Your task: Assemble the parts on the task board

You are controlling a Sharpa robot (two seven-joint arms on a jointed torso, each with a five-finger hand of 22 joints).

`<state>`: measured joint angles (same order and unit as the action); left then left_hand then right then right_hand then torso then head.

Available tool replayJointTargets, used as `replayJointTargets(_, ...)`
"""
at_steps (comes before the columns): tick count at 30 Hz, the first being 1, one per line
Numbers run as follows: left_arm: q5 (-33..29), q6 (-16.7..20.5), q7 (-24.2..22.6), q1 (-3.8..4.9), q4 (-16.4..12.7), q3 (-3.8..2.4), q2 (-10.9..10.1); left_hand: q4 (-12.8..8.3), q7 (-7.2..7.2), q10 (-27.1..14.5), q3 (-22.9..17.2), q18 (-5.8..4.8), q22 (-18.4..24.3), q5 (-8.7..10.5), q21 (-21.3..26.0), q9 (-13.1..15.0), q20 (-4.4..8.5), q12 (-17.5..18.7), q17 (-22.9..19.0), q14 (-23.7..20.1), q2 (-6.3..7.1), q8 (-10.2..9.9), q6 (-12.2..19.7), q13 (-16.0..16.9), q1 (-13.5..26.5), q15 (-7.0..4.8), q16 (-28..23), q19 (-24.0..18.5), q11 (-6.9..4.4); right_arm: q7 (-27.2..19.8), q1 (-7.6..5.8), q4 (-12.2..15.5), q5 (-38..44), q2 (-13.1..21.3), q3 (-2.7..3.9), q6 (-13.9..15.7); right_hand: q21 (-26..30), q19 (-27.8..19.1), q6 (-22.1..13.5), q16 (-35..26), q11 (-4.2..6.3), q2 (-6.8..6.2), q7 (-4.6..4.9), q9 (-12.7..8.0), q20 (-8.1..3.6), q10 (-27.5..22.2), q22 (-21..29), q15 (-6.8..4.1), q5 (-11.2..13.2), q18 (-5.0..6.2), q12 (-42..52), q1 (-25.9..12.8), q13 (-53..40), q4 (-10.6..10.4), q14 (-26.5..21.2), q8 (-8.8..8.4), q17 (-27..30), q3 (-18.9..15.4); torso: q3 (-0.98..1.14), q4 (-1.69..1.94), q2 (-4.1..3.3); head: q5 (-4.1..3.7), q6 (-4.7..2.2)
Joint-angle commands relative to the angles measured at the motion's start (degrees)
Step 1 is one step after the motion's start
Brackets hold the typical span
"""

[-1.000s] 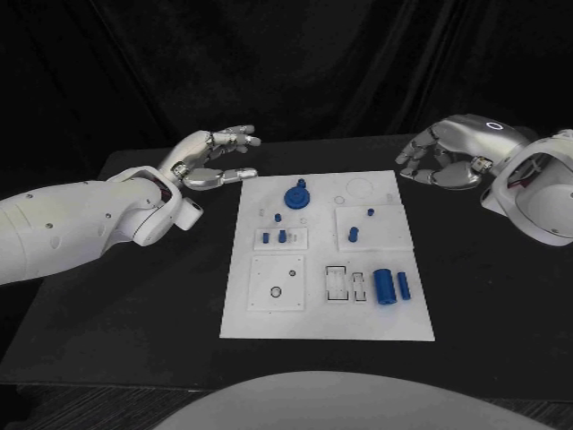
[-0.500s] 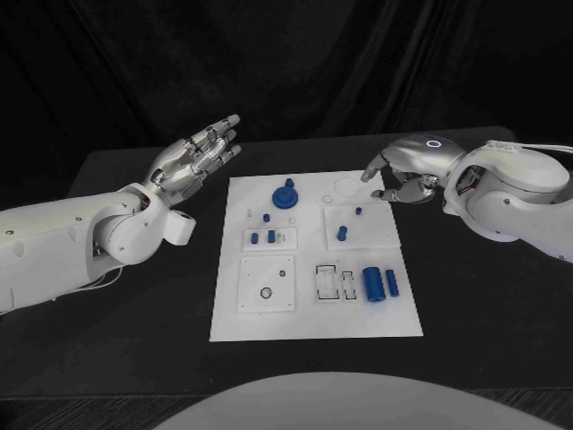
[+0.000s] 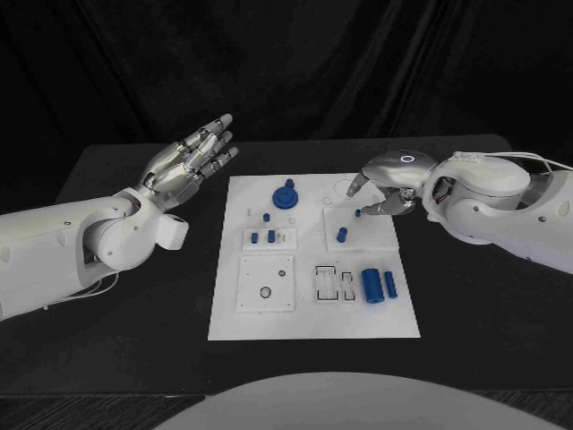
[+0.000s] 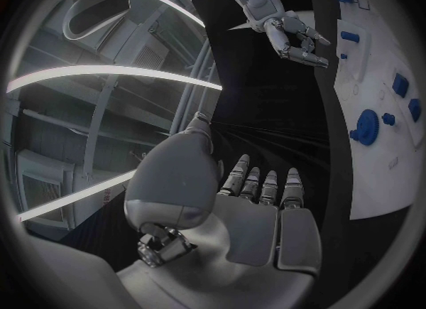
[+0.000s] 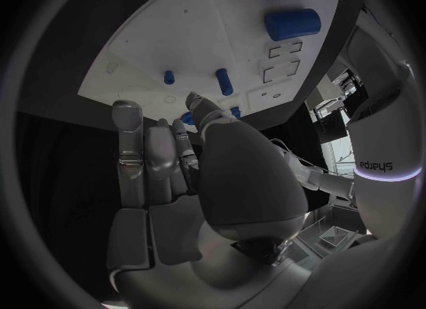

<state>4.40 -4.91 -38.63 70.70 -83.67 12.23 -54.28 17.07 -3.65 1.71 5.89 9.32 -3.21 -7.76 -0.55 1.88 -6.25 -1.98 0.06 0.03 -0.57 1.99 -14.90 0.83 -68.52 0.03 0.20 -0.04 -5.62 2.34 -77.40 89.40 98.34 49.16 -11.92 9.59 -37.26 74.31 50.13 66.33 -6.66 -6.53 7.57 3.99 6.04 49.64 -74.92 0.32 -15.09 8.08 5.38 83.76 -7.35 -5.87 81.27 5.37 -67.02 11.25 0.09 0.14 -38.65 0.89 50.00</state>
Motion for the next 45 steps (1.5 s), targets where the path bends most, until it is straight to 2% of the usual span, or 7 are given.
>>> replayJointTargets(1,-0.86,-1.78,-7.60,-0.15,-0.15,-0.04,0.14,-0.28,0.35,-0.26,0.42,0.80,0.08,-1.23,0.20,-0.09,-0.71,-0.31,-0.06,-0.03,-1.34,-0.23,0.41,-0.08,-0.61,0.54,-0.20,0.04,0.54,-0.57,0.36,-1.05,1.22,-0.66,0.05,-0.49,0.22,-0.33,0.37,0.00,-0.22,0.44,-0.35,0.03,0.26,0.47,-3.41,0.22,-0.48,0.31,0.72,0.57,0.17,0.41,-0.46,-0.33,0.03,-0.15,-0.39,0.20,0.13,-0.31,0.00)
replayJointTargets(3,-0.86,-1.97,-7.52,-0.20,-0.14,-0.04,0.15,-0.30,0.40,-0.29,0.76,0.82,0.12,-1.95,0.20,-0.11,-1.00,-0.37,-0.06,-0.03,-1.99,-0.24,0.53,-0.07,-1.13,0.75,-0.20,0.06,0.66,-0.85,0.46,-1.59,1.50,-1.05,0.05,-0.09,0.20,-0.24,0.57,0.17,-0.22,0.56,-0.58,0.07,0.36,1.18,-3.47,0.33,-0.61,0.29,1.25,0.65,0.21,0.56,-0.43,-0.34,0.01,-0.31,-0.46,0.23,0.15,-0.34,0.00)
replayJointTargets(11,-0.87,-2.74,-7.15,-0.40,0.06,-0.04,0.14,-0.51,0.90,-0.31,3.10,0.93,-0.51,-6.25,0.07,-0.09,-2.66,-0.83,-0.06,-0.03,-4.50,-0.20,0.35,-0.04,-4.96,1.99,-0.20,0.22,1.55,-1.59,0.96,-4.37,2.37,-2.61,0.05,-0.06,0.61,-0.11,2.24,0.15,0.15,1.11,-1.45,0.42,0.55,3.90,-3.59,0.41,-0.22,0.36,3.15,0.29,0.35,0.58,-0.68,0.01,0.61,-1.04,-0.34,0.02,0.21,-0.33,0.00)
replayJointTargets(18,-0.87,-3.04,-7.01,-0.53,0.22,-0.03,0.31,-0.45,1.27,-0.21,4.05,0.97,-1.37,-6.92,-0.08,-0.04,-3.35,-1.17,-0.06,-0.03,-5.55,-0.13,-0.10,0.02,-5.89,2.66,-0.20,0.42,1.94,-2.14,1.75,-6.50,2.48,-3.62,0.05,-0.44,1.13,-0.22,3.33,0.03,0.58,1.28,-2.12,0.81,0.31,5.78,-3.61,-0.01,-0.74,0.48,4.42,0.26,0.19,0.56,-0.95,0.29,1.06,-1.00,-0.23,-0.25,0.32,-0.07,0.00)
replayJointTargets(21,-0.87,-3.14,-6.91,-0.58,0.25,-0.03,0.36,-0.49,1.38,-0.15,4.56,0.98,-1.90,-7.20,-0.18,-0.03,-3.76,-1.36,-0.06,-0.03,-5.99,-0.12,-0.18,0.05,-6.36,3.07,-0.20,0.57,2.22,-2.39,1.98,-7.17,2.50,-3.95,0.05,-0.28,1.19,-0.21,3.46,0.01,0.76,1.29,-2.17,0.90,0.23,6.49,-3.63,-0.05,-0.59,0.45,4.91,0.01,0.06,0.38,-1.00,0.27,1.19,-1.04,-0.23,-0.13,0.33,-0.06,0.00)
replayJointTargets(37,-0.86,-3.56,-6.53,-0.90,0.60,-0.03,0.57,-0.91,1.91,-0.01,5.59,1.01,-3.12,-9.93,-0.46,-0.01,-5.00,-1.86,-0.06,-0.03,-7.37,-0.10,-0.37,0.11,-9.07,4.36,-0.20,1.17,3.21,-3.21,3.26,-9.20,2.51,-5.34,0.05,0.48,2.92,-0.67,5.24,-0.96,1.11,1.49,-0.32,1.51,0.35,7.56,-3.34,0.29,-0.21,0.54,6.00,-0.57,-0.19,-0.27,-1.68,0.82,2.51,-1.00,-0.41,-0.10,0.57,0.12,0.00)
replayJointTargets(45,-0.86,-3.93,-6.22,-0.96,0.49,-0.03,0.47,-1.29,2.35,0.13,5.87,1.03,-3.70,-11.81,-0.62,0.05,-5.50,-2.18,0.04,0.15,-7.88,-0.02,-0.81,0.16,-10.68,4.83,-0.07,1.57,3.68,-3.51,4.18,-10.57,2.24,-6.19,0.05,0.72,3.59,-0.82,6.97,-1.33,1.10,1.60,0.45,2.00,0.48,8.04,-3.29,0.44,-2.15,0.61,6.33,0.23,-0.11,0.06,-1.99,1.36,3.12,-0.09,-0.45,-0.05,0.48,-0.28,0.00)
